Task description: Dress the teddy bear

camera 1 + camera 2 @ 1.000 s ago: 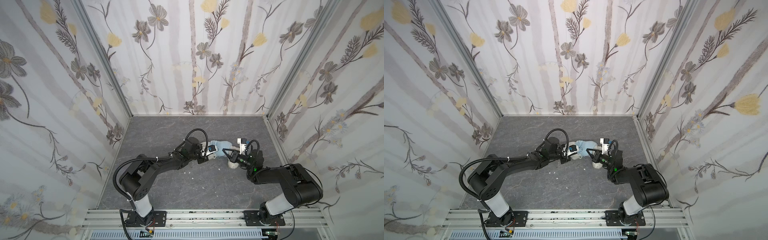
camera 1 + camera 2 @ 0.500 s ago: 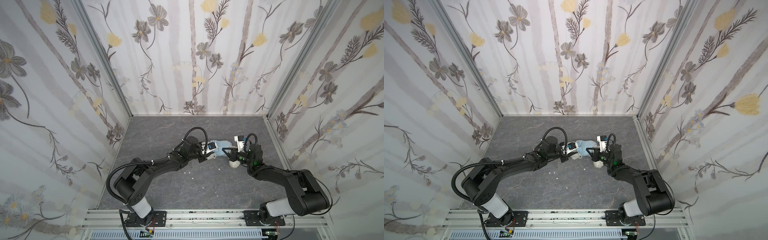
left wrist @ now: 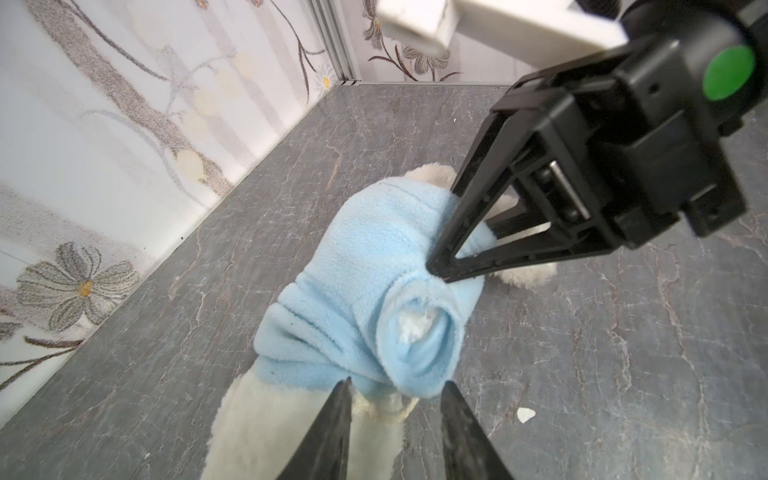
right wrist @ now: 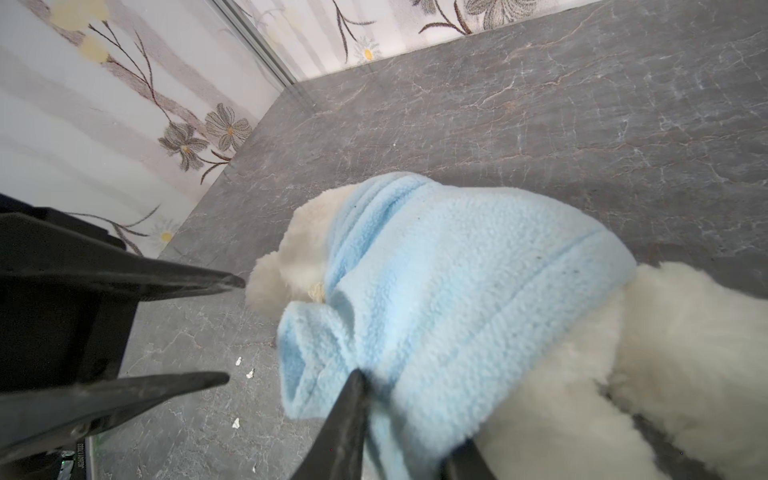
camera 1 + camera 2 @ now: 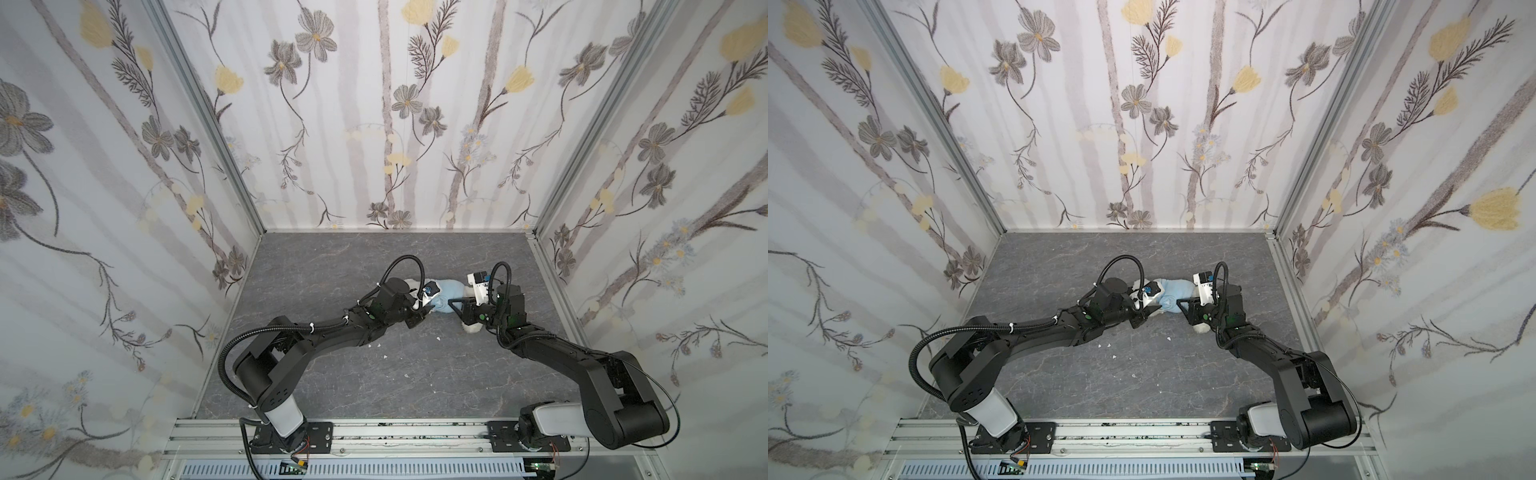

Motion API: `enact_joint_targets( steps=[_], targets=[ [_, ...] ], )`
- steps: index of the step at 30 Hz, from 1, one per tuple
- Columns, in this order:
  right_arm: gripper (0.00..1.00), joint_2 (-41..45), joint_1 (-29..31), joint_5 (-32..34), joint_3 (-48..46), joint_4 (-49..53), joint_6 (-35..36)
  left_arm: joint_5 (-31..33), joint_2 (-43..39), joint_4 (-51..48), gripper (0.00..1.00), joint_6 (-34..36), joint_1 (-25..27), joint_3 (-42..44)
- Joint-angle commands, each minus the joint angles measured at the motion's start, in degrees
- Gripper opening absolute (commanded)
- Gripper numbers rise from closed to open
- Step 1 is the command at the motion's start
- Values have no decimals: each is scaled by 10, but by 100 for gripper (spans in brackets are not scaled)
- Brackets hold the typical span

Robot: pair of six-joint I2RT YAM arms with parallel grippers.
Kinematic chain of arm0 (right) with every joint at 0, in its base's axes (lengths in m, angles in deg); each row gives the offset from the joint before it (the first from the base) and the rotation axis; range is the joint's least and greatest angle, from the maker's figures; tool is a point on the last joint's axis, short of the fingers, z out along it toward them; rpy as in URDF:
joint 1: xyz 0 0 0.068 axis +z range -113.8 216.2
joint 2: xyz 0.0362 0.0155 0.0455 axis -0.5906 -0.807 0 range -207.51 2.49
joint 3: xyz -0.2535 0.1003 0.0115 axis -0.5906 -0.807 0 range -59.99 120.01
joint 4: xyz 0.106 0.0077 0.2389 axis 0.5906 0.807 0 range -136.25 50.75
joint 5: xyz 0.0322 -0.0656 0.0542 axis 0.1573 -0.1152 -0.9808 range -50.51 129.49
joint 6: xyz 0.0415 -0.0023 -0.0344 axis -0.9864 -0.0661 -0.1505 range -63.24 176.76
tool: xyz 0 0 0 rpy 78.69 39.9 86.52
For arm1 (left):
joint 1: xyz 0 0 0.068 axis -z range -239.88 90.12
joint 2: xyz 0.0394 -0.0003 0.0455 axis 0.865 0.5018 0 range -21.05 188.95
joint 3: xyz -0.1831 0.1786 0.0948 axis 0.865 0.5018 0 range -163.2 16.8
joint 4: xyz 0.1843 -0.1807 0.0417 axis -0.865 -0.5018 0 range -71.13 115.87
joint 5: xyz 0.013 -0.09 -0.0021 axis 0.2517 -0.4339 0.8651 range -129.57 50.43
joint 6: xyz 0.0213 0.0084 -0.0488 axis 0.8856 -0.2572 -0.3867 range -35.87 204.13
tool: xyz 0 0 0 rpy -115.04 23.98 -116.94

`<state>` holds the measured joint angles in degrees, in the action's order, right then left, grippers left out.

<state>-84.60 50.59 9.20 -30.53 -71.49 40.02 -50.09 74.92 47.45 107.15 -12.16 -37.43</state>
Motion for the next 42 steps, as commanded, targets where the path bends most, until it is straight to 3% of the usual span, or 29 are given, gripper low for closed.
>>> enact_joint_targets(
  steps=[1,4,7,11,17,19,21,23,26,31,34,37,39,42],
  targets=[
    [25,0,0,22,3,15,17,47,6,0,33,-18,17,-6],
    [25,6,0,25,-1,16,18,93,22,-3,29,-24,26,-16],
    [25,9,0,26,-3,18,20,130,41,-10,32,-40,26,-34],
    [25,9,0,26,-4,15,22,103,69,-20,36,-50,26,-59],
    [25,4,1,-11,1,-19,-4,66,111,-25,34,-50,26,-94],
    [24,1,3,-36,3,-43,-24,81,129,-32,21,-49,26,-115],
    [19,1,6,-57,9,-48,-39,99,134,-60,0,-54,23,-139],
    [12,16,9,-73,8,-39,-53,105,114,-106,0,-67,19,-148],
    [8,65,30,-93,-16,-45,-105,114,27,-159,0,-82,12,-108],
    [13,119,144,-64,-53,-148,-263,60,-106,-274,0,-78,-13,-65],
    [10,135,201,-2,-90,-254,-372,62,-148,-367,0,-66,-18,-62],
    [13,127,248,104,-130,-349,-482,99,-179,-388,0,-70,-33,-53],
    [15,102,257,176,-158,-412,-536,109,-176,-386,31,-70,-50,-59],
    [18,46,229,222,-166,-425,-541,178,-140,-374,45,-88,-61,-83]
  ],
)
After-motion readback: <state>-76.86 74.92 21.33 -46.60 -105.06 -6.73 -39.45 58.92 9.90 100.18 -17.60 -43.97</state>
